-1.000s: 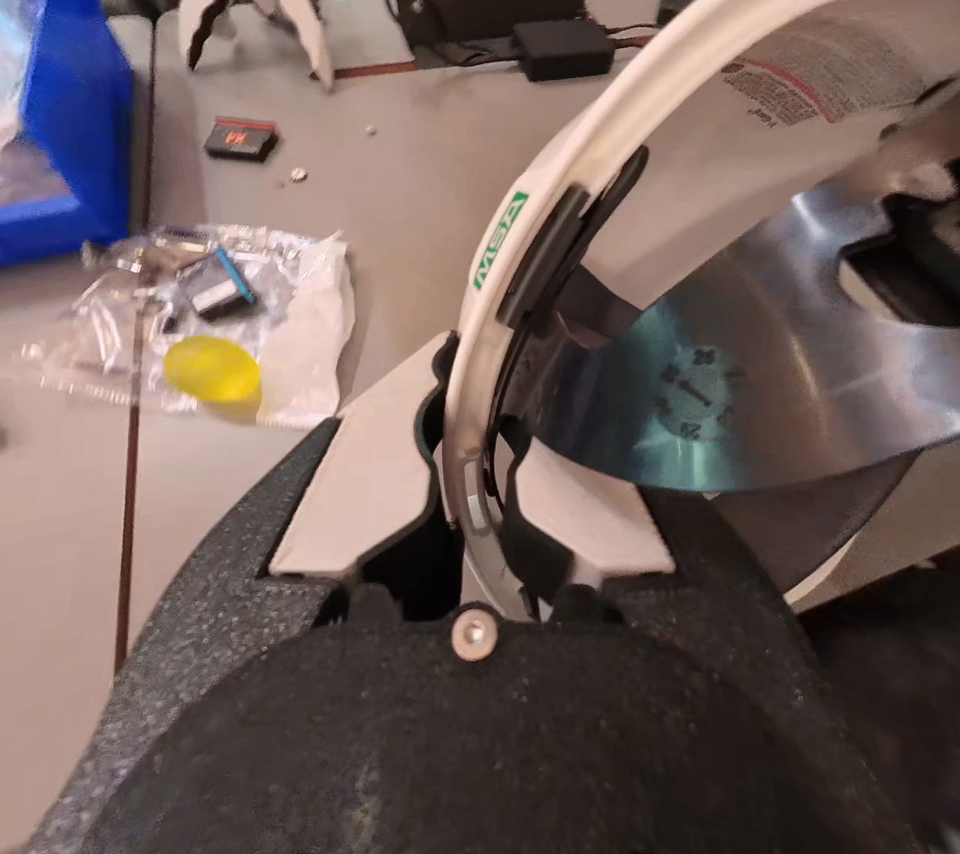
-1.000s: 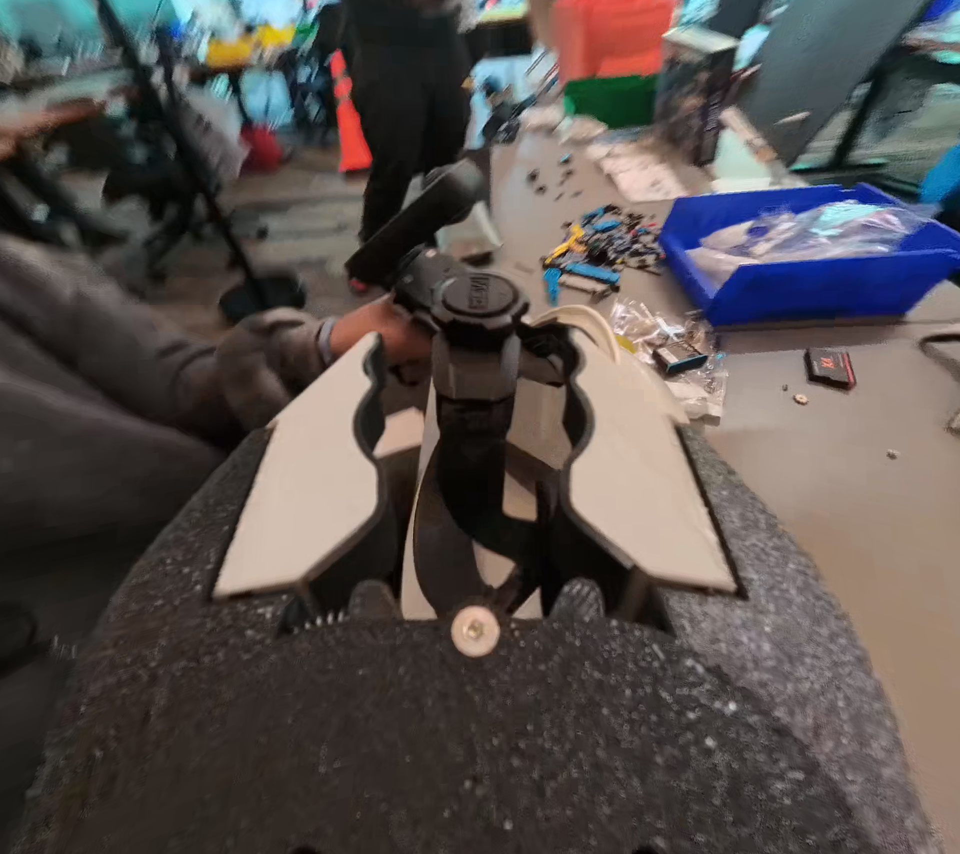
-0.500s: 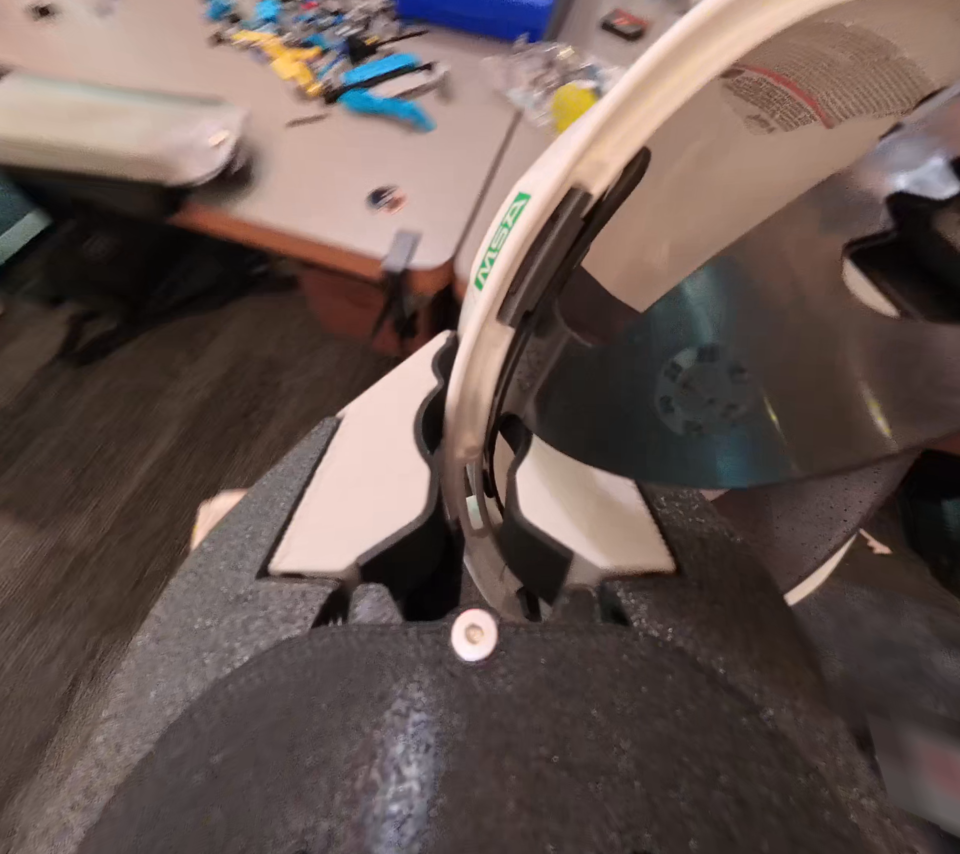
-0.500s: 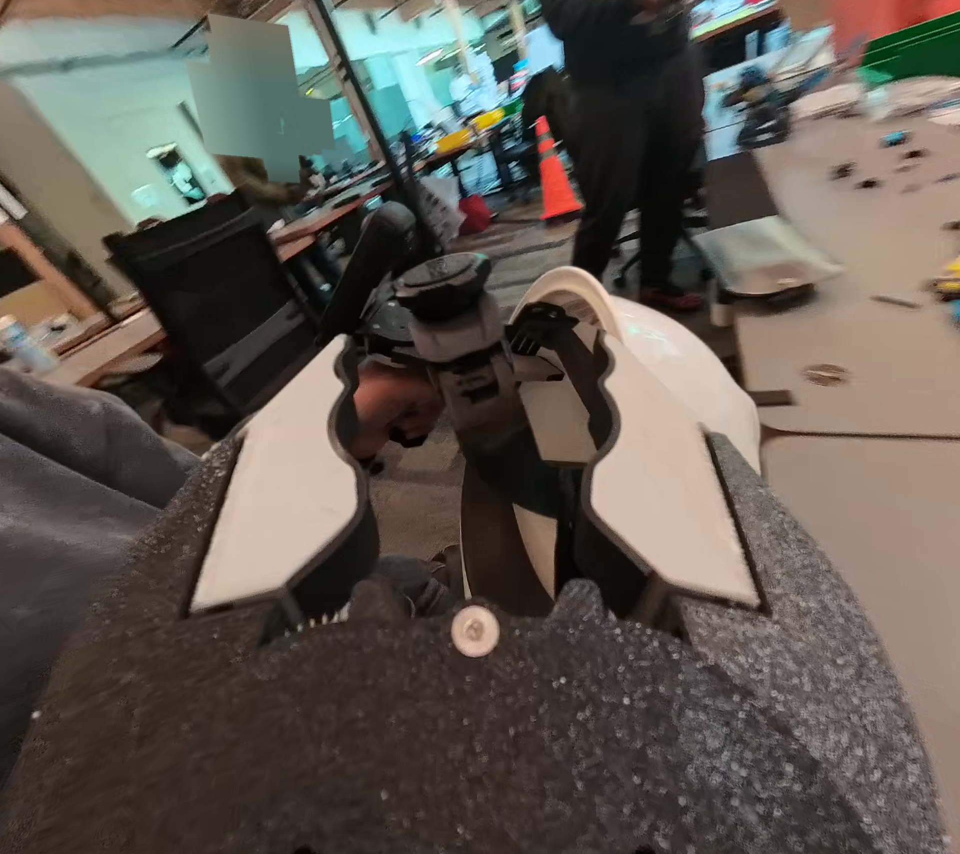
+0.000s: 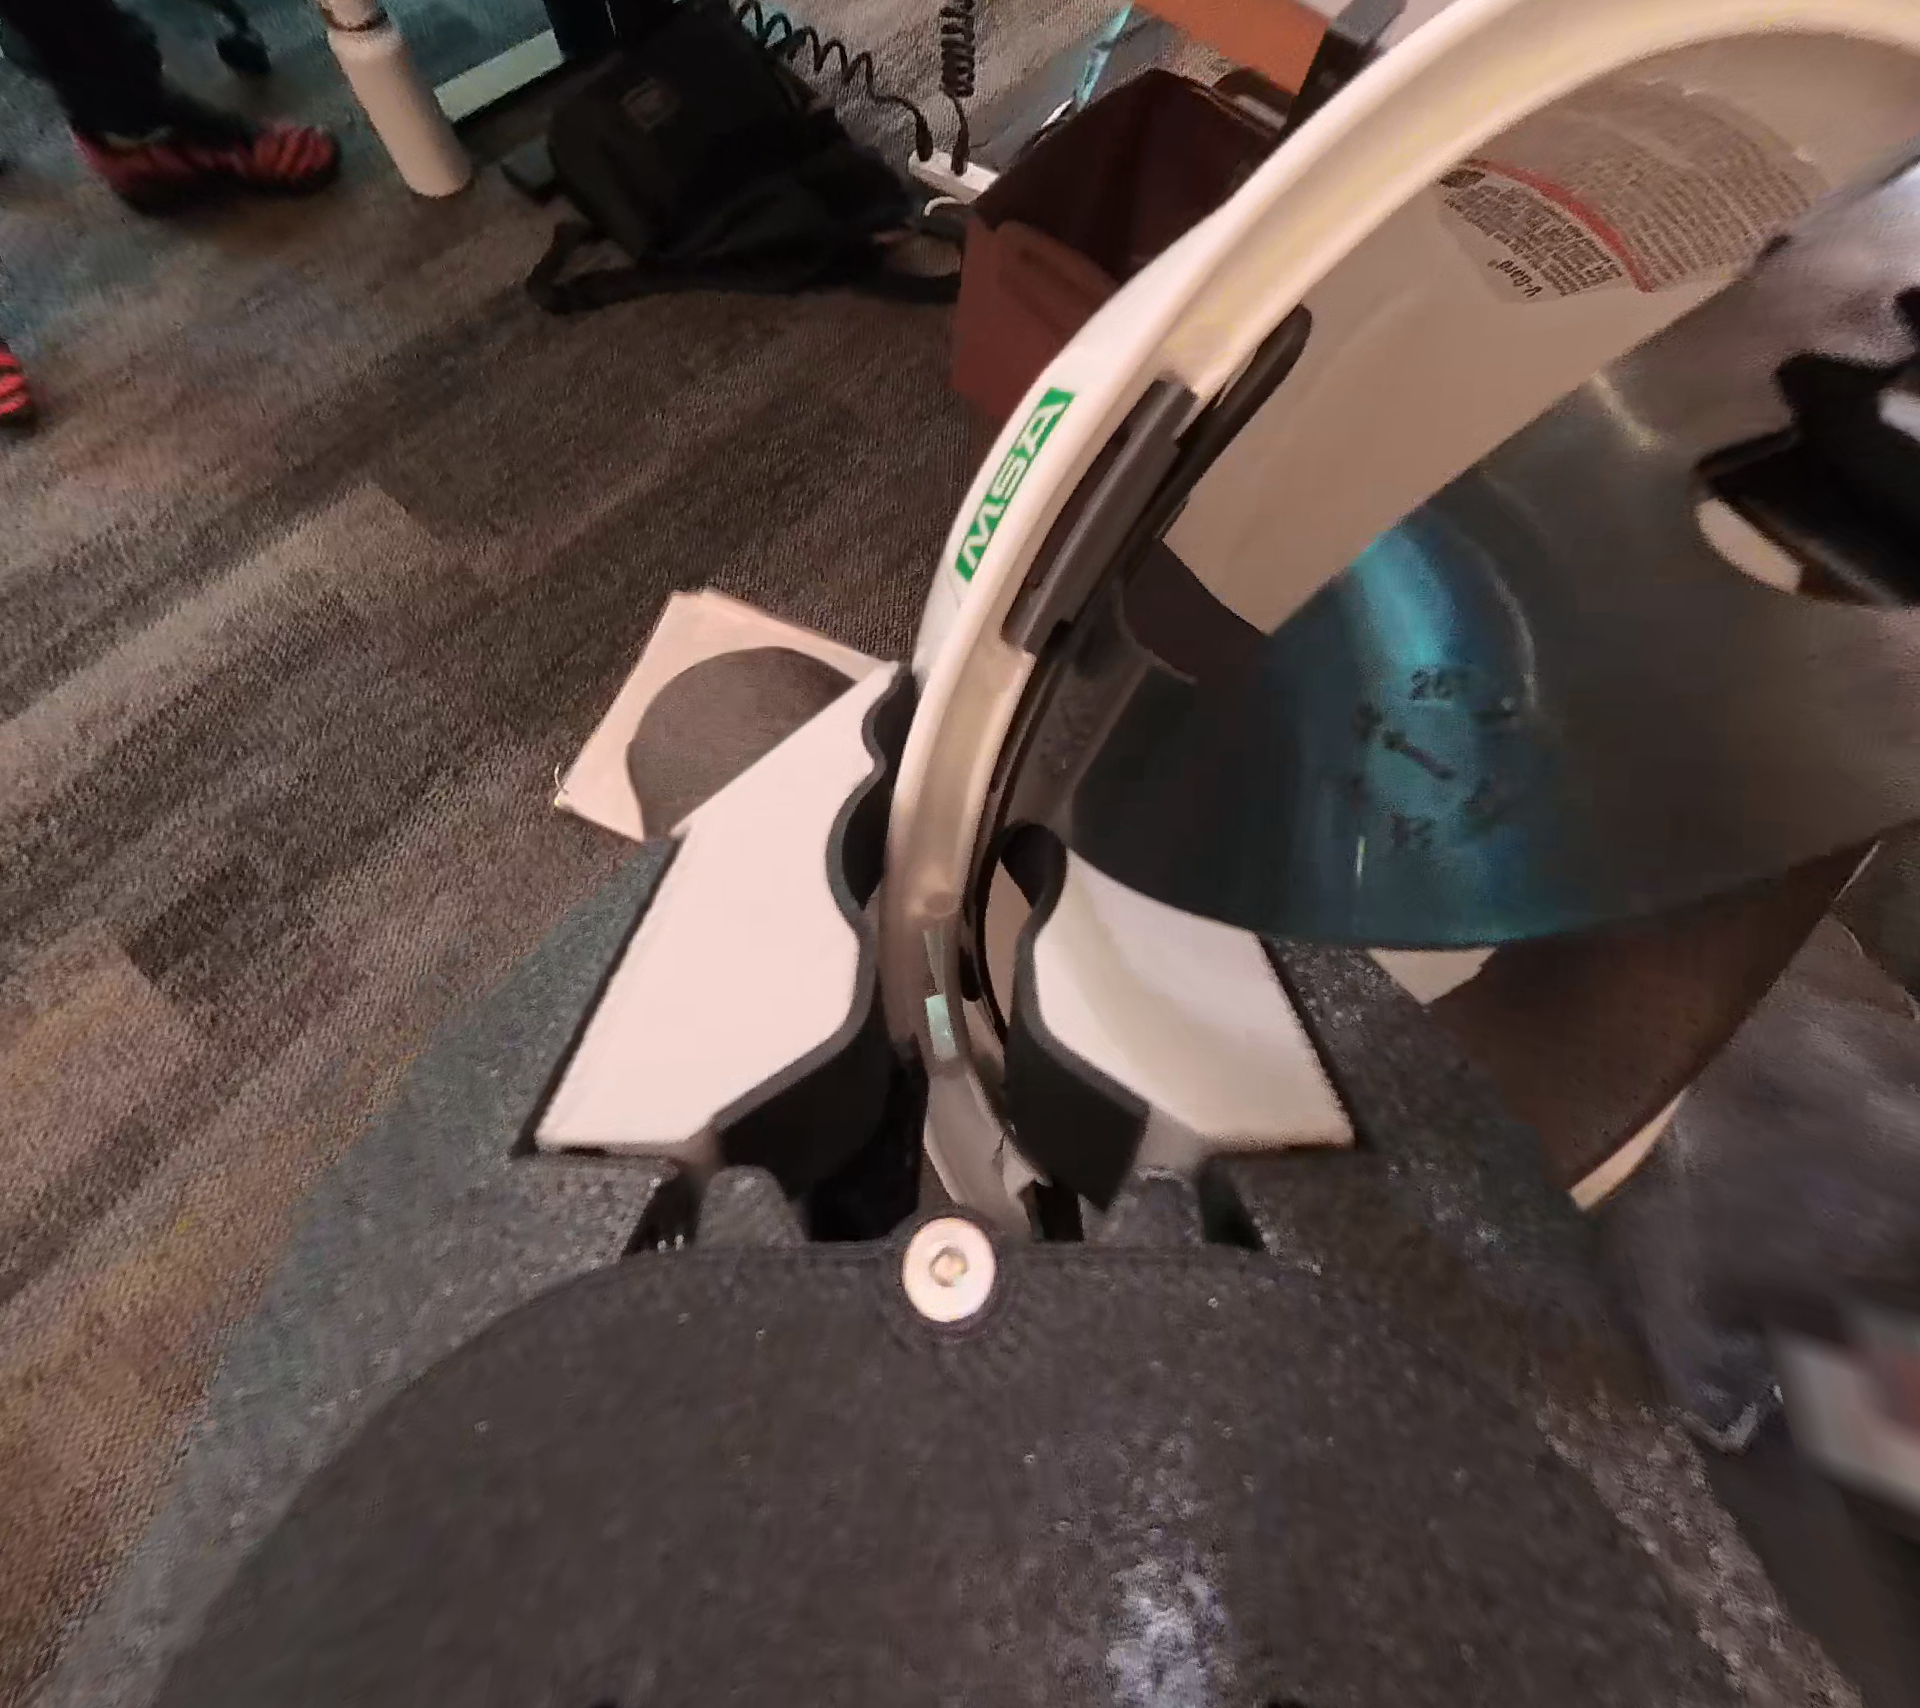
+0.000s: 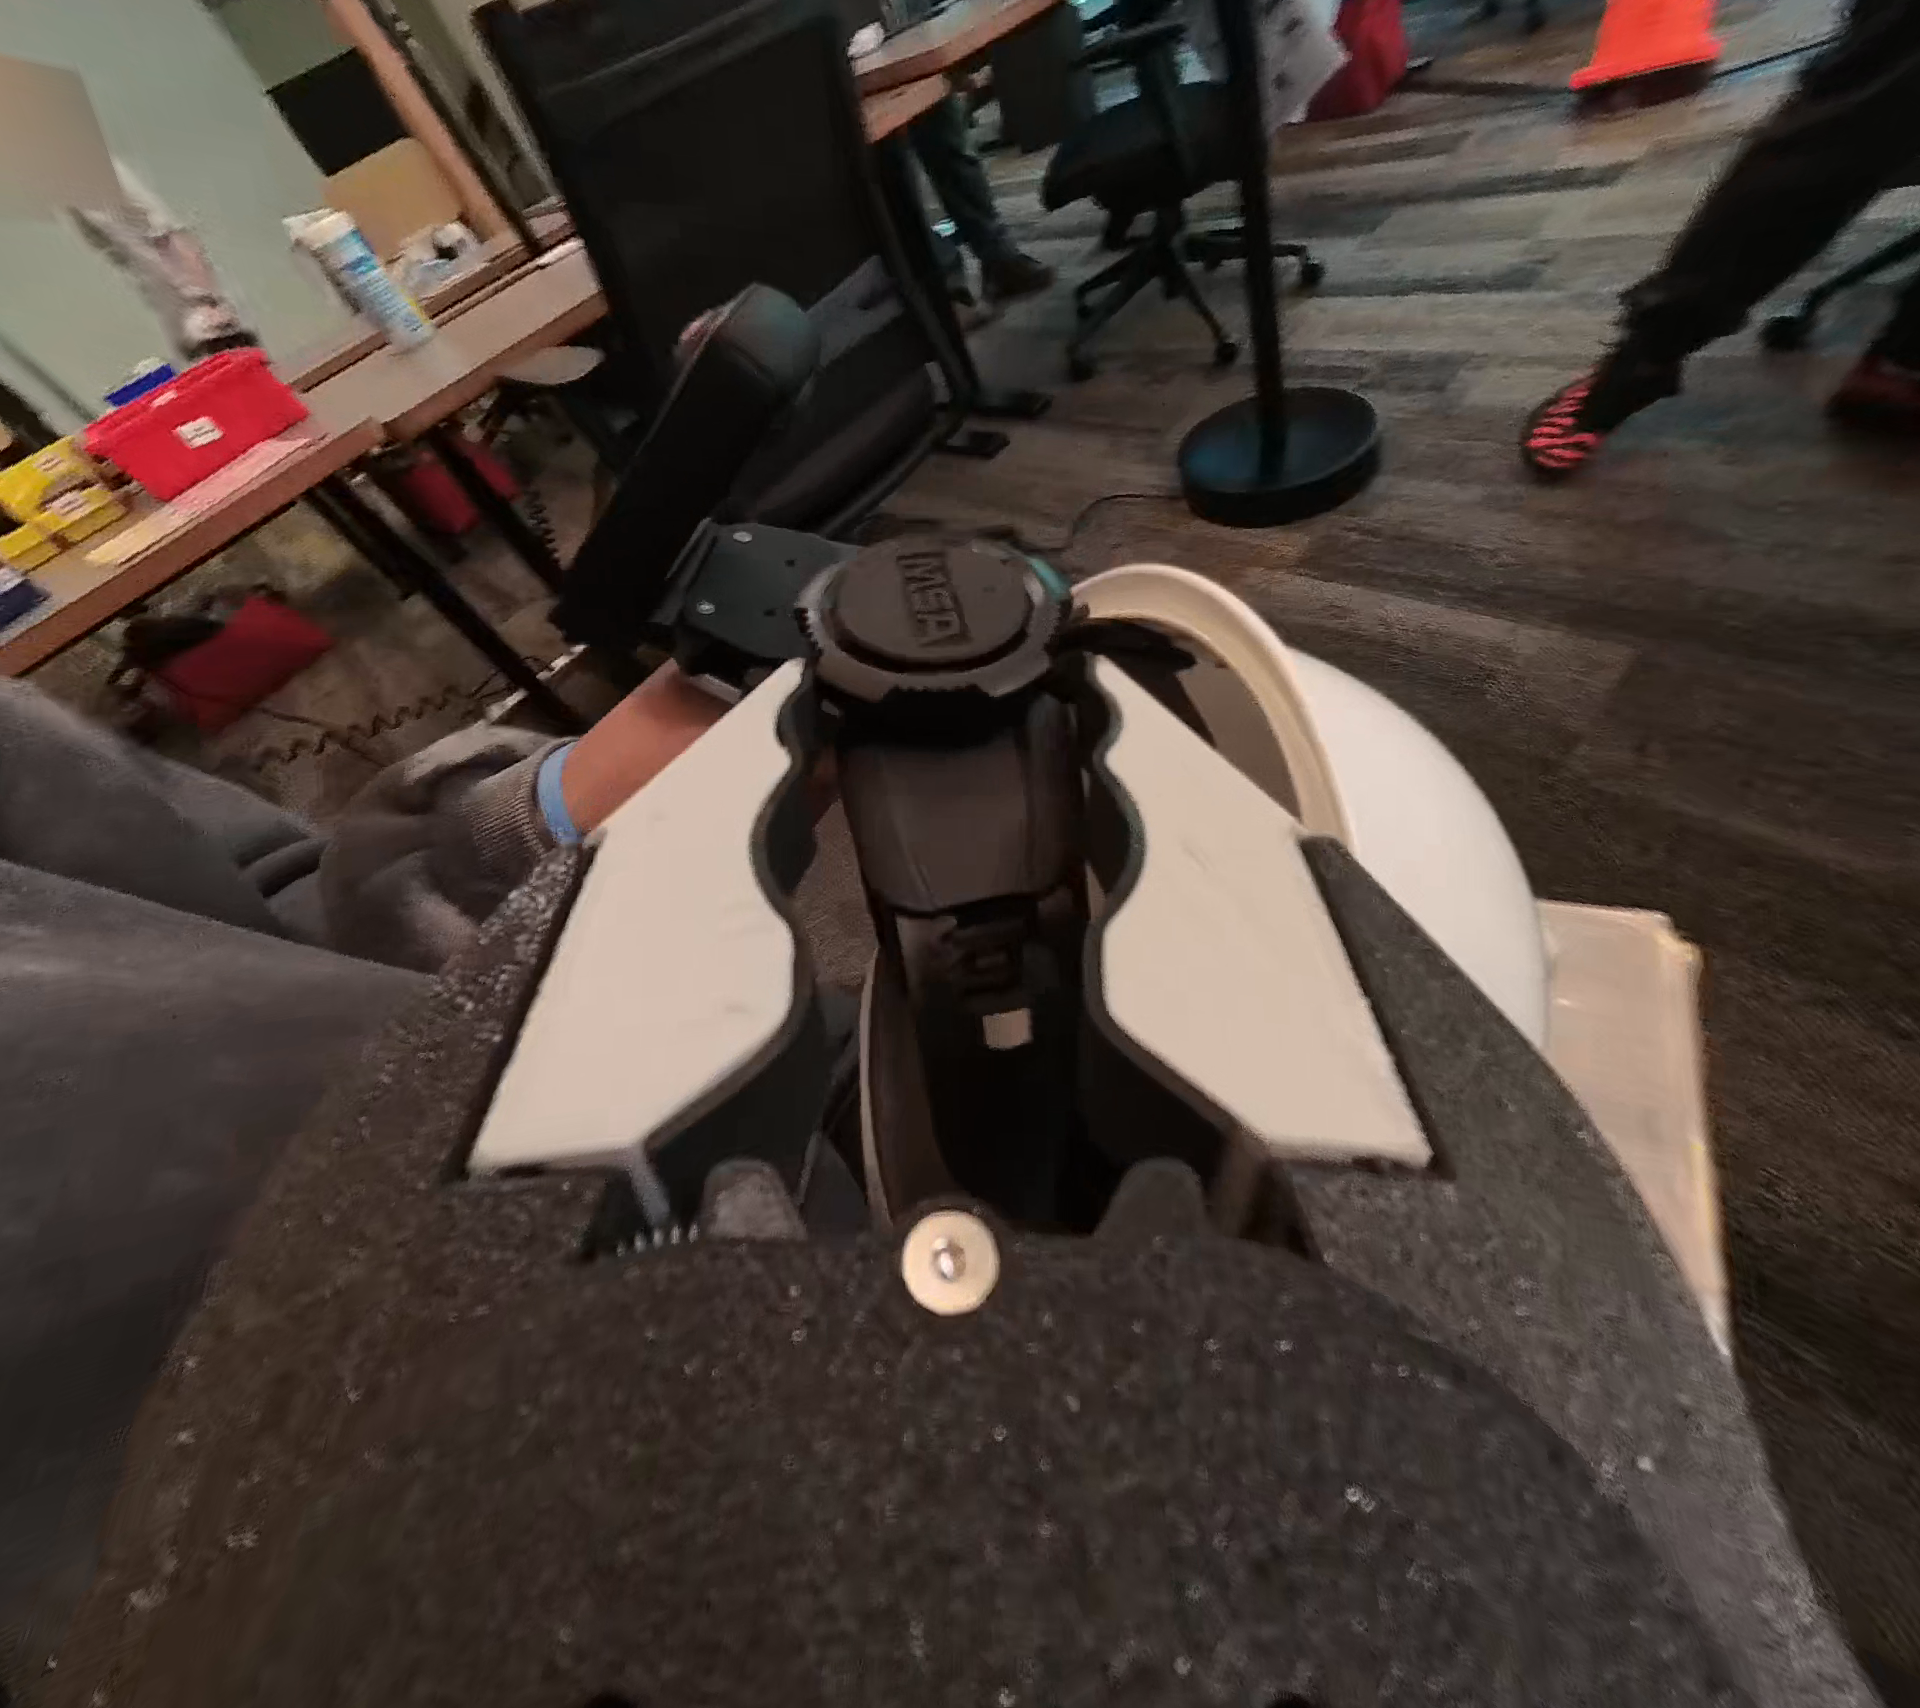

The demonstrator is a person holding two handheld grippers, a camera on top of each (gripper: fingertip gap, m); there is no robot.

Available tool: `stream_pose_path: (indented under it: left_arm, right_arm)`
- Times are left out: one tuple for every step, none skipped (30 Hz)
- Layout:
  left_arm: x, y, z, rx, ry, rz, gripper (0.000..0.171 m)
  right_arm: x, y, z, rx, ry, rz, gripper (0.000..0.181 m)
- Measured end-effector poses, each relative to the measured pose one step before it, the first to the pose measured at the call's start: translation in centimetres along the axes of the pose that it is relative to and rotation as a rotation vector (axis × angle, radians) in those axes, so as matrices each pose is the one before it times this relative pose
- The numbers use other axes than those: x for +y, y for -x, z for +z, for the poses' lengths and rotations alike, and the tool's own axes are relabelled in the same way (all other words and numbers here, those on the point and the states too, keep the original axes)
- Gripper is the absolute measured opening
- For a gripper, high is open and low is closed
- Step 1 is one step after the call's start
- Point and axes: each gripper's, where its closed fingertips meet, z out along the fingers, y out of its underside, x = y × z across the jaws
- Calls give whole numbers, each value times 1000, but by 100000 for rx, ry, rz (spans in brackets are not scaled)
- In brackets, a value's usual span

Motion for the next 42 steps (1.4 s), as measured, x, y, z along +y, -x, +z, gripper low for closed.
stream_pose_path:
  left_arm:
    - [827, 480, -625, -387, 337, -1025, 13]
    - [789, 496, -601, -808, 474, -1119, 12]
    - [716, 502, -575, -995, 318, -734, 13]
    - [641, 478, -556, -1054, 101, -613, 13]
    - [586, 452, -529, -1129, 56, -575, 13]
    - [557, 438, -484, -1053, 72, -515, 11]
    - [509, 361, -419, -733, -102, -568, 13]
    - [466, 269, -336, -544, -135, -234, 13]
    - [491, 206, -261, -519, 295, 189, 12]
    - [494, 146, -188, -379, 626, 100, 12]
    - [477, 137, -123, -165, 610, -517, 12]
    - [421, 133, -77, 89, 465, -1251, 12]
    - [379, 157, -21, 66, 553, -1324, 11]
    - [346, 178, 35, -121, 687, -1048, 11]
    - [266, 193, 69, 44, 450, -1081, 11]
    - [219, 171, 111, 223, 315, -923, 11]
    - [183, 135, 132, 343, 332, -493, 11]
    - [184, 112, 166, 370, 505, -375, 11]
    - [169, 74, 201, 391, 744, -16, 11]
    - [62, 4, 259, 1116, 447, 1035, 11]
    - [-77, -38, 326, 2152, -76, 1630, 10]
    - [-237, -21, 400, 2943, -501, 1798, 10]
    - [-379, -19, 456, 3727, -867, 2341, 11]
    - [-488, -68, 461, 4457, -1101, 3901, 10]
    - [-555, -113, 463, 4426, -1061, 5525, 10]
    - [-547, -71, 505, 4045, -878, 5885, 9]
    - [-407, 115, 596, 3062, 151, 5254, 9]
    - [-142, 469, 688, 1674, 1477, 3749, 9]
    - [-39, 817, 690, 731, 1714, 301, 9]
    - [-54, 1065, 562, -103, 1179, -1798, 9]
    - [-128, 1208, 353, -1056, 745, -2565, 9]
    - [-127, 1352, 161, -2251, 626, -3027, 11]
    - [-183, 1419, -47, -3213, 248, -3564, 11]
    - [-145, 1437, -241, -4027, 474, -3469, 11]
    - [-40, 1441, -432, -4551, 957, -3295, 11]
    - [19, 1396, -607, -4802, 1083, -3858, 11]
    - [45, 1334, -802, -4910, 780, -4023, 11]
    - [82, 1251, -1001, -4798, 600, -3502, 11]
    - [66, 1195, -1168, -4554, 510, -3268, 11]
    - [-1, 1187, -1315, -4374, 242, -3526, 11]
    - [-79, 1240, -1437, -4357, 109, -3791, 11]
    - [-172, 1283, -1558, -4488, -21, -4172, 11]
  right_arm:
    - [419, 773, 630, -3263, 1282, 285, 48]
    - [421, 540, 572, -2310, 1245, 147, 48]
    - [371, 463, 440, -2073, 1221, -756, 48]
    - [406, 426, 393, -2137, 1722, -518, 48]
    - [297, 316, 333, -1840, 1285, 541, 48]
    - [226, 336, 326, -2062, 618, 825, 46]
    - [249, 313, 334, -1932, 561, 149, 47]
    - [218, 281, 342, -1656, 353, 12, 46]
    - [235, 259, 383, -1468, 535, -32, 46]
    - [201, 219, 383, -1068, 459, -789, 46]
    - [89, 204, 321, -624, 36, -1740, 45]
    - [-98, 107, 274, 378, -975, -2217, 45]
    - [-167, 150, 311, 185, -1213, -995, 43]
    - [-233, 232, 315, -791, -1197, 866, 43]
    - [-152, 49, 291, -404, -703, 2352, 48]
    - [189, -52, 299, -637, 1220, 2521, 50]
    - [286, -327, 256, 880, 1723, 1218, 44]
    - [88, -311, 140, 535, 157, -570, 43]
    - [148, -204, 148, -636, 655, -660, 43]
    - [-11, -227, 67, -912, 418, -2073, 43]
    - [-114, -206, 24, -1490, 283, -3678, 43]
    - [100, -14, 103, -4133, 2940, -3085, 43]
    - [119, 81, 50, -6261, 4843, -3333, 41]
    - [-89, 147, -140, -7586, 4452, -4934, 42]
    - [101, 204, -195, -8924, 5592, -6779, 41]
    - [282, 7, -248, -9325, 6527, -4167, 41]
    - [236, -555, -346, -7717, 5886, -800, 41]
    - [329, -947, -462, -6055, 5805, -431, 41]
    - [297, -1196, -480, -4414, 4373, -669, 41]
    - [-24, -1349, -423, -2555, 1444, -337, 36]
    - [-138, -1374, -300, -1311, 164, -165, 37]
    - [-432, -1269, -376, -1110, -2267, 1126, 37]
    - [-938, -1146, -540, -1459, -5441, 2447, 40]
    - [-1232, -886, -658, -2551, -6817, 3431, 51]
    - [-1374, -934, -707, -1637, -6750, 4184, 57]
    - [-1559, -1288, -622, 1306, -7028, 4655, 59]
    - [-1660, -1450, -406, 2987, -6741, 5458, 59]
    - [-1612, -1003, -22, 1508, -5230, 6204, 61]
    - [-1523, -513, 314, 215, -3610, 6192, 64]
    - [-1412, -286, 630, 221, -2057, 5207, 64]
    - [-1300, -187, 913, 791, -191, 4430, 66]
    - [-1188, 75, 1159, -143, 2283, 3926, 67]
